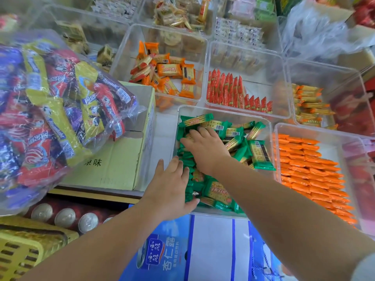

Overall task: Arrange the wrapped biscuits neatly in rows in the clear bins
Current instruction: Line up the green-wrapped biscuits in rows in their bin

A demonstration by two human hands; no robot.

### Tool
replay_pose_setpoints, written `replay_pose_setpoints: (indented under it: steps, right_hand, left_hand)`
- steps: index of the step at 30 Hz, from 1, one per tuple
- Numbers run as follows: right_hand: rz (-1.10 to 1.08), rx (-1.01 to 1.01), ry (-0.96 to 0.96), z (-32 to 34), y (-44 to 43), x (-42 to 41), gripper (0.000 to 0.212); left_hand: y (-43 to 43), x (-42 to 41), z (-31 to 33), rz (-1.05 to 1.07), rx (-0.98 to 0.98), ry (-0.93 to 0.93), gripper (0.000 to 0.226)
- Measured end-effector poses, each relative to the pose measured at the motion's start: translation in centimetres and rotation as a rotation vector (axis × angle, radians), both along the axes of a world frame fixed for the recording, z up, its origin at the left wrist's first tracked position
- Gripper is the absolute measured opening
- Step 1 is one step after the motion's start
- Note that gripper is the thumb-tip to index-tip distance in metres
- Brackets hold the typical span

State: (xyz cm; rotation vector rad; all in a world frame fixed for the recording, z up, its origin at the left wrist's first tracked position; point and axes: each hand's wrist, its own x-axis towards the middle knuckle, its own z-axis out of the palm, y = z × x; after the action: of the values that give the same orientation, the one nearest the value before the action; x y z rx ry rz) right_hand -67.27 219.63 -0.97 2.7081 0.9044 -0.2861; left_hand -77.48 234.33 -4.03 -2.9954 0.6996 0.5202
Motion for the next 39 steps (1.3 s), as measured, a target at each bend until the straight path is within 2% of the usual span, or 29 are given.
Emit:
replay_pose_setpoints:
  steps: [6,12,15,21,23,26,28,30,33,35,37,39]
  right_hand:
    - [0.002,-0.120,-0.028,-0.5,1.4,1.5,0.060]
    - [0.122,-0.018,-0.038,-0.1,-0.5,2.2,0.061]
    - [0.092,0.069,-0.040,0.9,-1.7,1.9,0.063]
    - [-0.180,0.367,-0.087,4.6,-5.8,-1.4,0.074]
    - [-0.365,0.516,-0.110,5.9,-7.3,-3.3,0.073]
    - [-0.655,0.684,-0.048,6.7,-9.2,-5.8,0.065]
    - [-0.726,0.637,0.071,6.2,-10.2,-7.2,0.066]
    - [-0.708,0.452,0.170,5.4,-10.9,-8.2,0.072]
    - [-0.635,0.102,0.097,4.8,-11.3,-8.9,0.070]
    - [-0.600,-0.044,0.035,5.3,-11.0,-8.9,0.068]
    - [-0.548,-0.075,-0.007,6.0,-10.2,-8.5,0.066]
    - [-0.459,0.020,-0.020,6.7,-8.9,-7.5,0.064]
  left_hand:
    - [0.2,0.0,0.1,-0.009,0.012,0.028,0.106]
    - [0.1,0.0,0.1,-0.010,0.019,0.023,0.106]
    - [0.2,0.0,0.1,-0.011,0.016,0.016,0.105]
    - [0.2,-0.1,0.0,0.002,-0.002,0.019,0.105]
    - [0.2,-0.1,0.0,-0.003,0.007,0.014,0.105]
    - [0.2,-0.1,-0.1,-0.006,0.011,0.008,0.104]
    - [0.2,-0.1,-0.1,-0.001,0.002,0.010,0.104]
    - [0.2,-0.1,-0.1,0.002,-0.004,0.015,0.104]
    - [0.2,-0.1,0.0,0.001,0.000,0.012,0.104]
    - [0.2,-0.1,0.1,0.000,0.001,0.014,0.103]
    - [0.3,-0.1,0.1,0.001,-0.005,0.014,0.103]
    - [0.3,0.0,0.1,-0.001,-0.010,0.016,0.103]
